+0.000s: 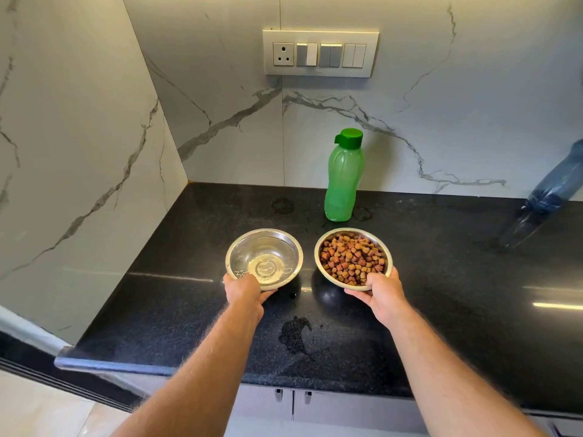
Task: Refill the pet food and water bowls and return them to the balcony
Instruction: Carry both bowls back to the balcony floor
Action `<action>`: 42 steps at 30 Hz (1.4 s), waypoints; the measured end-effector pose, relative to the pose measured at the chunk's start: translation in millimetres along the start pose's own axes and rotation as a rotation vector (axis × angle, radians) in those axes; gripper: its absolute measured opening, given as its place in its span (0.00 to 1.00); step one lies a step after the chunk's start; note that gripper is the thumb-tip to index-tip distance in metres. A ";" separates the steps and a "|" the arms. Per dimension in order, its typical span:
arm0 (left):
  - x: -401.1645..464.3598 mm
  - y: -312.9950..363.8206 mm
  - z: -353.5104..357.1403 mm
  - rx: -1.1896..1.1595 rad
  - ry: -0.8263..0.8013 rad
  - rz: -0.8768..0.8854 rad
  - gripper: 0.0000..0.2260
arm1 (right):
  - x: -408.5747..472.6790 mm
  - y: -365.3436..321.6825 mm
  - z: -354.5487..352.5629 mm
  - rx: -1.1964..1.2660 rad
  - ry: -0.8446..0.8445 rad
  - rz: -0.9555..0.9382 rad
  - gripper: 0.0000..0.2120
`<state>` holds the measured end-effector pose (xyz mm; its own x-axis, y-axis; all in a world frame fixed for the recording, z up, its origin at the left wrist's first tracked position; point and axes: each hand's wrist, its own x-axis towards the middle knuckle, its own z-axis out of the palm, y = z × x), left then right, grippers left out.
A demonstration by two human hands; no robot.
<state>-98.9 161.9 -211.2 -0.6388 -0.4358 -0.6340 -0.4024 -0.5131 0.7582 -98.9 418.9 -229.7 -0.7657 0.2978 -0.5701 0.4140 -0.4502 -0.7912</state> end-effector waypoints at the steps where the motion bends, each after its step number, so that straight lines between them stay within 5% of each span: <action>1: -0.6 0.0 0.4 0.002 0.004 0.003 0.26 | -0.6 -0.3 0.4 0.000 0.002 -0.002 0.33; 26: -31.0 15.6 -8.5 -0.049 -0.050 0.109 0.21 | -15.6 -40.0 22.8 -0.072 -0.053 -0.071 0.29; 42: -78.1 20.7 -69.9 -0.209 0.117 0.150 0.25 | -43.5 -29.9 48.5 -0.225 -0.321 -0.081 0.28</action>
<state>-11.5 133.7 -156.7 -0.5966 -0.5945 -0.5391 -0.1574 -0.5720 0.8050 -101.8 378.6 -170.5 -0.9003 0.0303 -0.4342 0.4164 -0.2301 -0.8796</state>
